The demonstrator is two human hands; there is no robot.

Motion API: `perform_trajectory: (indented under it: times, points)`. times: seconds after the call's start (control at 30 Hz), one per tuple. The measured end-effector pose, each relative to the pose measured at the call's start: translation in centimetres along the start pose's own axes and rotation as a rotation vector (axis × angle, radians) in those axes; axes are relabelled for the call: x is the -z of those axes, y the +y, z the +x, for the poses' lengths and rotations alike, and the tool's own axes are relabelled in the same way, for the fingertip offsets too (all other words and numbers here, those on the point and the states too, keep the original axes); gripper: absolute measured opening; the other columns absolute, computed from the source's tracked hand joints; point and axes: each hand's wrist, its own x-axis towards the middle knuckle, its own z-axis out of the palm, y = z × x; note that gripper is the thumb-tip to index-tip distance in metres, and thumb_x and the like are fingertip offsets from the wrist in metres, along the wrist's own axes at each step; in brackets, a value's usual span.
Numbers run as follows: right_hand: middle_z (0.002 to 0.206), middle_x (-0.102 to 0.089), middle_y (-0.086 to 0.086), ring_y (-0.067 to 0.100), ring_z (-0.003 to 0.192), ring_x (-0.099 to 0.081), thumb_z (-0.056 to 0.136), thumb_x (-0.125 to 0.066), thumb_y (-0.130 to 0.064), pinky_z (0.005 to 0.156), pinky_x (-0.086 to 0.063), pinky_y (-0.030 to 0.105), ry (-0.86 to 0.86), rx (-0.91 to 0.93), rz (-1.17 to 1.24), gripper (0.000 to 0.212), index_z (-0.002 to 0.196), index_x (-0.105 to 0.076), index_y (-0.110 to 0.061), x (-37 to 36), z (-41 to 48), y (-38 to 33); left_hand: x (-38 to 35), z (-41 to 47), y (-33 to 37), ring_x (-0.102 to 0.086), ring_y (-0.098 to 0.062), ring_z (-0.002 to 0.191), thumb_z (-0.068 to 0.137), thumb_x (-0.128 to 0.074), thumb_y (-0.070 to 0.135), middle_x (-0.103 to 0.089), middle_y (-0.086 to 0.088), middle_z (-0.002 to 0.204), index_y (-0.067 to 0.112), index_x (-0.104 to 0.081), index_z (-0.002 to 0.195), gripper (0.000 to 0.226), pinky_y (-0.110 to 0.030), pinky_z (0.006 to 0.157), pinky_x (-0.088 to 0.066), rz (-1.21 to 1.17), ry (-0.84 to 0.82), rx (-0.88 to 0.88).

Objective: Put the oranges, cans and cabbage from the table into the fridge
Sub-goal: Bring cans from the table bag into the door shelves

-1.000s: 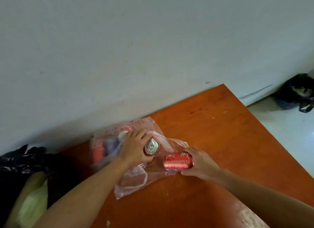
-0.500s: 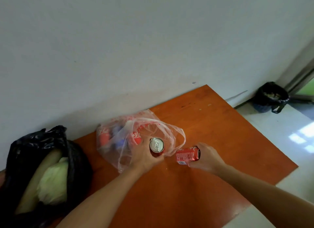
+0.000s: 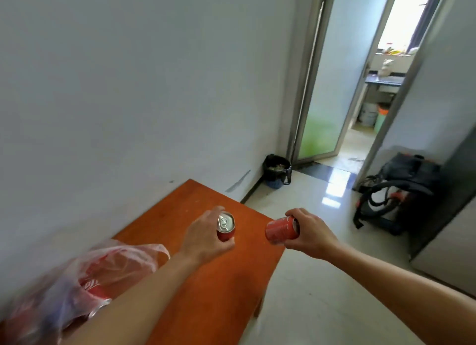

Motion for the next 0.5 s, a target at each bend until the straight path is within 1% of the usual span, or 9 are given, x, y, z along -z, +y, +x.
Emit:
perform_trajectory:
  times: [0.1, 0.27, 0.37, 0.5]
  points:
    - [0.114, -0.056, -0.003, 0.013, 0.091, -0.052, 0.065, -0.08, -0.043, 0.077, -0.041, 0.021, 0.105, -0.088, -0.025, 0.071, 0.126, -0.049, -0.025, 5.4, -3.9, 6.3, -2.8, 2.5, 7.9, -0.061, -0.01, 0.087, 0.065, -0.07, 0.053, -0.062, 0.009, 0.103, 0.029, -0.048, 0.119, 0.063, -0.028, 0.073, -0.054, 0.028, -0.035, -0.147]
    - [0.111, -0.057, -0.005, 0.015, 0.092, -0.056, 0.06, -0.079, -0.045, 0.083, -0.051, 0.03, 0.255, -0.192, -0.011, 0.072, 0.123, -0.05, -0.028, 13.5, -11.1, 18.4, -9.9, 5.9, 22.1, -0.063, -0.017, 0.086, 0.063, -0.07, 0.053, -0.063, 0.007, 0.101, 0.027, -0.049, 0.115, 0.062, -0.033, 0.072, -0.053, -0.003, -0.096, -0.289]
    - [0.11, -0.056, -0.006, 0.014, 0.092, -0.056, 0.061, -0.079, -0.048, 0.083, -0.05, 0.029, 0.289, -0.242, -0.045, 0.072, 0.124, -0.05, -0.029, 18.4, -15.4, 25.9, -15.2, 7.4, 31.2, -0.062, -0.019, 0.081, 0.061, -0.07, 0.054, -0.063, 0.006, 0.097, 0.028, -0.048, 0.111, 0.06, -0.036, 0.07, -0.054, -0.085, -0.157, -0.333]
    - [0.105, -0.056, -0.005, 0.015, 0.088, -0.057, 0.06, -0.077, -0.051, 0.078, -0.051, 0.03, 0.359, -0.35, -0.07, 0.068, 0.119, -0.05, -0.03, 23.0, -20.7, 34.0, -20.9, 8.3, 42.1, -0.059, -0.018, 0.074, 0.062, -0.071, 0.051, -0.061, 0.009, 0.089, 0.029, -0.047, 0.103, 0.052, -0.031, 0.064, -0.048, -0.152, -0.174, -0.413]
